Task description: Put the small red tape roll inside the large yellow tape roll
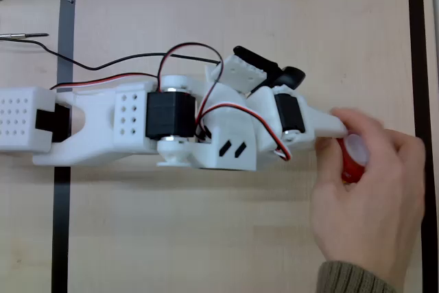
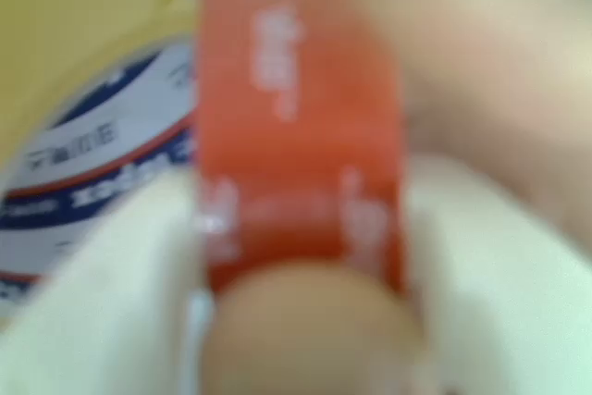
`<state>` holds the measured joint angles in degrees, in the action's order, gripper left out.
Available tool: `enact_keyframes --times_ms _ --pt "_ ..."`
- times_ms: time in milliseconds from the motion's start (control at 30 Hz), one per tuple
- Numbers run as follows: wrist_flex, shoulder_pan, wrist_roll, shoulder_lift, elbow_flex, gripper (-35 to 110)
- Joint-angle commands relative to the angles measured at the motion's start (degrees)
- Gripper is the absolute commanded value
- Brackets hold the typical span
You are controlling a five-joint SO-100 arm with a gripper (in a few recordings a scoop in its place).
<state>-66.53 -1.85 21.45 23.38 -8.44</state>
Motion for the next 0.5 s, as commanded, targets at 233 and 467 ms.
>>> enact_keyframes --times_ms 233,467 --pt "25.3 -4.0 0.8 -14.9 -5.5 11" --pt "25.8 -4.0 0.8 -15.4 -5.5 11"
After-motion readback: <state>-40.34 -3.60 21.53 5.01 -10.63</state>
